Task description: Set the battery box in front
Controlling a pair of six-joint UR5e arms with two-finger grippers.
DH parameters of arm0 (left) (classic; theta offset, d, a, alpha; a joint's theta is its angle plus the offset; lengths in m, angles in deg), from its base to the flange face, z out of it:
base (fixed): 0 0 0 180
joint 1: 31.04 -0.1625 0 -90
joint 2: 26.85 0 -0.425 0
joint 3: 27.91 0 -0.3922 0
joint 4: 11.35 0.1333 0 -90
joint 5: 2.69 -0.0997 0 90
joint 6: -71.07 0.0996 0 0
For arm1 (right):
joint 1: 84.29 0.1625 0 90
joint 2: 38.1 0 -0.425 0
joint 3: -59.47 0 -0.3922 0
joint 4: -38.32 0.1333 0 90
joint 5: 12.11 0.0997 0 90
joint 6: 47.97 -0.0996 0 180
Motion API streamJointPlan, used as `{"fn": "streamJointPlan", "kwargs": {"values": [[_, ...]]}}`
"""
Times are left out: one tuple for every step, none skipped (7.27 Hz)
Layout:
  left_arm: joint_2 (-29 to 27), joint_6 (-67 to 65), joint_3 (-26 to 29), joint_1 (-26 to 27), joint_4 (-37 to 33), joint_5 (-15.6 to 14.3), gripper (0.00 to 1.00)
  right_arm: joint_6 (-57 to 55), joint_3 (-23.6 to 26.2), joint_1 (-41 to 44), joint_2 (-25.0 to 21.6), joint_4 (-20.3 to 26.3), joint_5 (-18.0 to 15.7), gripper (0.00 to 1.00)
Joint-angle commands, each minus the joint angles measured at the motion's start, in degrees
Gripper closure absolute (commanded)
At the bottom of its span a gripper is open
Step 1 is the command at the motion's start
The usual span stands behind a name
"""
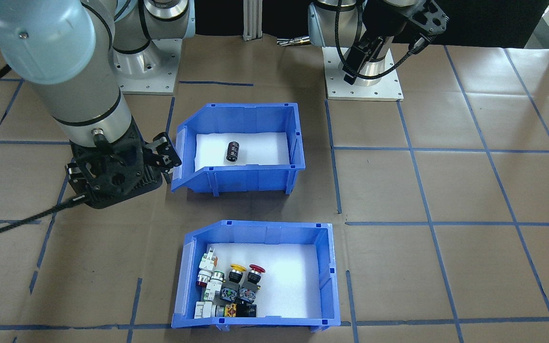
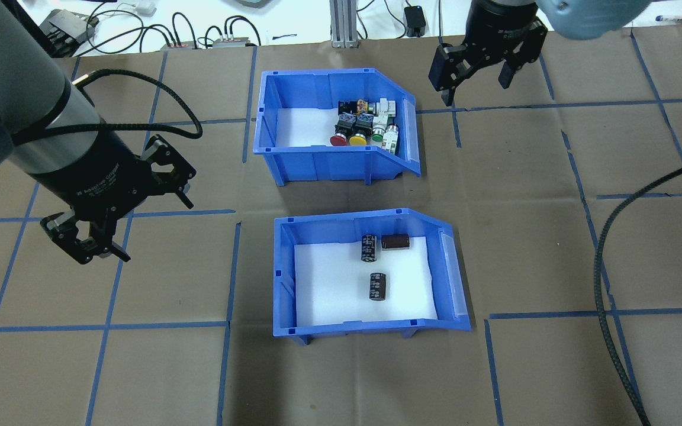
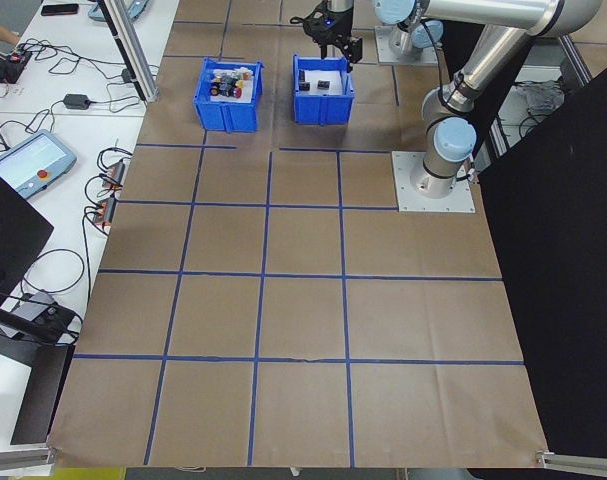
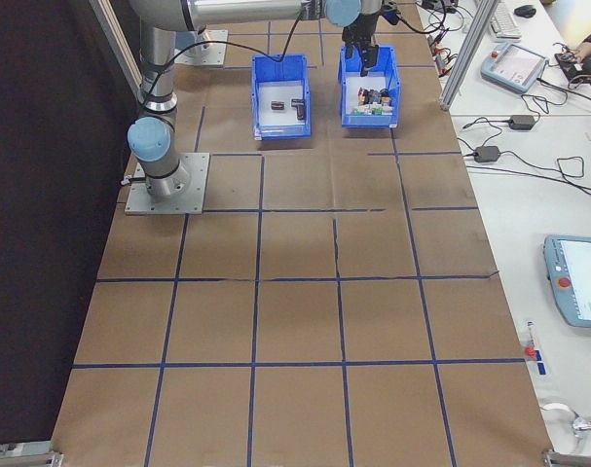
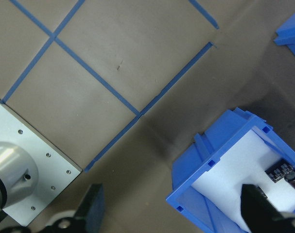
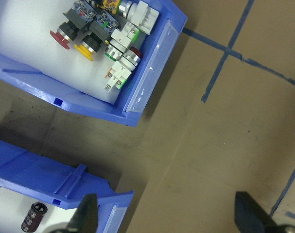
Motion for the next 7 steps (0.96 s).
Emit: {"fn": "streamJointPlan", "kwargs": {"values": [[2.08, -18.82, -3.77, 1.52, 0.38, 1.07, 0.0, 15.5, -9.19, 5.01, 8.0, -0.19, 0.43, 0.0], [1.91, -25.79, -3.86, 4.41, 0.47, 1.17, 0.0, 19.76, -12.27, 7.3, 10.3, -0.19, -0.17, 0.0], [1.64, -34.99, -4.56, 8.61, 0.64, 1.08, 0.0, 21.19, -13.78, 9.15, 12.06, -0.01, 0.52, 0.0], [1.21, -37.61, -6.13, 11.7, 5.34, 1.26, 0.0, 26.78, -13.89, 11.78, 13.56, -0.1, 0.44, 0.0], [0.85, -43.2, -8.93, 13.73, 6.7, 3.43, 0.0, 28.23, -13.89, 14.59, 14.88, -0.27, 0.43, 0.0], [0.5, -44.74, -11.49, 16.28, 10.89, 5.11, 0.0, 31.29, -13.19, 16.19, 15.33, -0.28, 0.43, 0.0], [-0.2, -47.97, -13.51, 18.04, 15.1, 5.3, 0.0, 37.06, -13.1, 16.29, 16.12, -0.28, 0.0, 0.0]]}}
